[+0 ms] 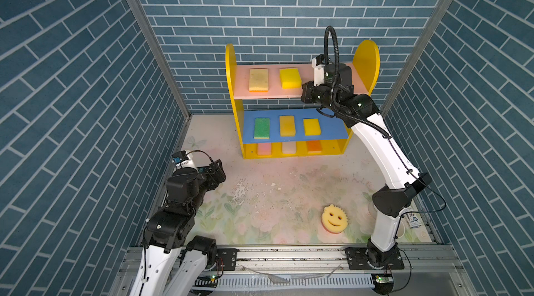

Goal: Place and organize the cleaning sponges onto the shelf
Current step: 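Push the yellow sponge against the pale sponge with the right gripper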

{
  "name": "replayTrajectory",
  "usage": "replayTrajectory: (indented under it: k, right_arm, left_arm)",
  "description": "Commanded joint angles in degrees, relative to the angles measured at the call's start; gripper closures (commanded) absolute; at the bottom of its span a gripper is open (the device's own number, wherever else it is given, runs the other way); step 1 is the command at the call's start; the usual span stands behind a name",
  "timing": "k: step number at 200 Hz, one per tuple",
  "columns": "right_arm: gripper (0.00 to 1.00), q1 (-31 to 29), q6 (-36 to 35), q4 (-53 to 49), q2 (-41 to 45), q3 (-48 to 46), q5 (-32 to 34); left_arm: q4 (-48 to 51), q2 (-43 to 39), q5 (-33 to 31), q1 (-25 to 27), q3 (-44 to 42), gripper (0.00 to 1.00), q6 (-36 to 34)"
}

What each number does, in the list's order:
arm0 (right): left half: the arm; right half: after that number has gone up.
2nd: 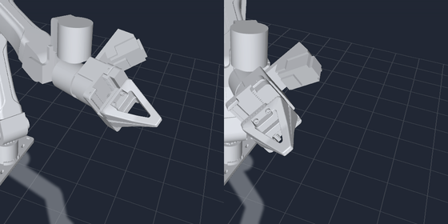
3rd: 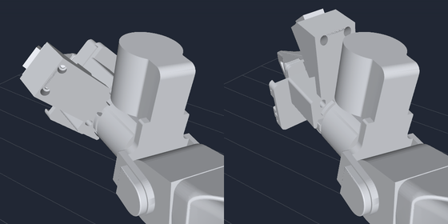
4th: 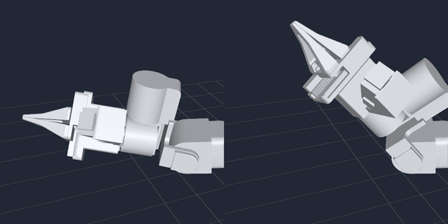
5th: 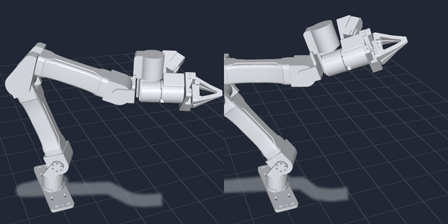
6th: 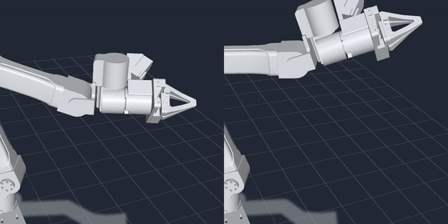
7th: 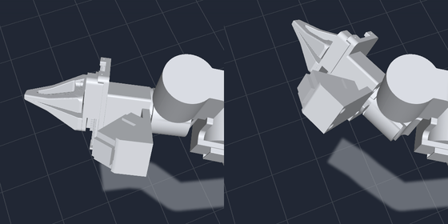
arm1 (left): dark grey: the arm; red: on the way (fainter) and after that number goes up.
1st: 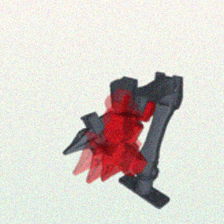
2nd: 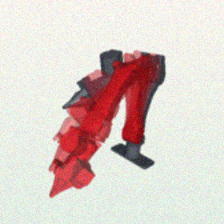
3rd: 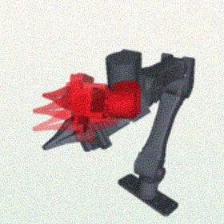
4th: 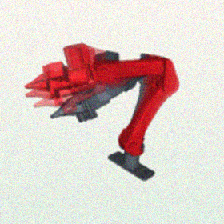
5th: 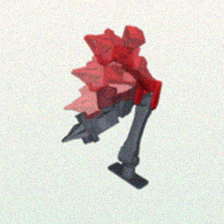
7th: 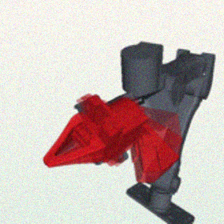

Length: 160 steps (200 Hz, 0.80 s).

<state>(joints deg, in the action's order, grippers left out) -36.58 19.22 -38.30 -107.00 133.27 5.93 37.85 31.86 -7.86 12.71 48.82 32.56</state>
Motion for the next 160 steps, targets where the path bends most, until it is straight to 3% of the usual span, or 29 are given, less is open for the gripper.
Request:
replayTrajectory:
  k: [1, 35, 82, 160]
  right_arm:
    - [1.00, 0.2, -1.0, 2.0, 2.9, -0.1, 1.7]
    - [0.94, 0.4, -2.5, 0.8, 0.3, 4.2, 2.7]
    - [0.94, 1.5, -2.3, -2.6, -5.9, 13.0, 1.9]
    - [0.95, 4.4, 1.8, -3.5, -8.6, 12.9, -5.6]
  left_arm:
    - [-0.8, 0.5, 0.0, -0.3, -0.3, 0.02, 0.0]
    - [-0.8, 0.5, 0.1, -0.3, -0.1, 0.02, 0.0]
    - [-0.1, 0.2, -0.1, -0.3, 0.4, 0.02, -0.3]
    - [-0.2, 0.3, -0.3, -0.3, 0.3, 0.02, -0.5]
